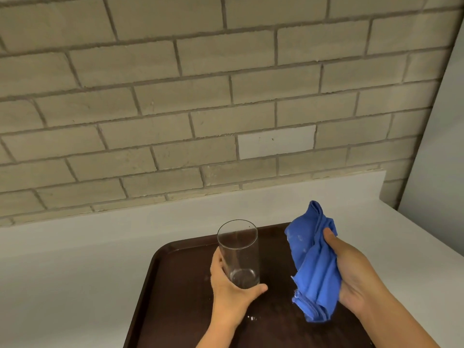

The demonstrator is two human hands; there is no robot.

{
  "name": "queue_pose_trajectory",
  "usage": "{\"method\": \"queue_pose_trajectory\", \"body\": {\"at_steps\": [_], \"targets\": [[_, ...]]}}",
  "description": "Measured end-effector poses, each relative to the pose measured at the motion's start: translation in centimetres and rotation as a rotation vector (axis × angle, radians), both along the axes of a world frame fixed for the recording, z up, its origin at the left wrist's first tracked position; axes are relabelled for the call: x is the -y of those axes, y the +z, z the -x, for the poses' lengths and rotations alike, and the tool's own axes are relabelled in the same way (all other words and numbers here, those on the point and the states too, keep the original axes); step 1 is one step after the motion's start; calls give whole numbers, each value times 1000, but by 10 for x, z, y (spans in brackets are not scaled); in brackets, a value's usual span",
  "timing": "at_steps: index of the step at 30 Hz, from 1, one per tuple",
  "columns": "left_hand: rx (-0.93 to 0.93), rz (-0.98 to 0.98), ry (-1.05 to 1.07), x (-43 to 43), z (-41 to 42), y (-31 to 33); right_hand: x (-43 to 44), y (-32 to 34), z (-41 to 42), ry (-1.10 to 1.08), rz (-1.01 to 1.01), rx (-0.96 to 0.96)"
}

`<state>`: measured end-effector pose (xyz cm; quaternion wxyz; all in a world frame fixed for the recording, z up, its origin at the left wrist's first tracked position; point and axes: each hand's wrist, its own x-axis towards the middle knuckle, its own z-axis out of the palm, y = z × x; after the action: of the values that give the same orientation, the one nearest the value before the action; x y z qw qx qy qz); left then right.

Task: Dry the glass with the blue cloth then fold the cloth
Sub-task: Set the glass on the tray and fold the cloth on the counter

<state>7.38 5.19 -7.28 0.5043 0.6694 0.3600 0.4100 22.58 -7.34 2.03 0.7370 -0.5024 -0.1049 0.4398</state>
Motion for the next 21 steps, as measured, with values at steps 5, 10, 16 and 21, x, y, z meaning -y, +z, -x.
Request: {"method": "queue_pose_trajectory", "body": {"at_steps": [5, 10, 16, 21], "targets": [[84, -293, 280, 52, 17, 23, 3, 6, 8, -61, 54, 255], [118, -356, -138, 97, 3, 86, 3, 19, 23, -116, 101, 599], [77, 201, -397, 81, -45, 157, 10, 27, 43, -122, 105, 1177], [137, 134, -272, 72, -50, 171, 21, 40, 45, -50, -14, 1363]]}}
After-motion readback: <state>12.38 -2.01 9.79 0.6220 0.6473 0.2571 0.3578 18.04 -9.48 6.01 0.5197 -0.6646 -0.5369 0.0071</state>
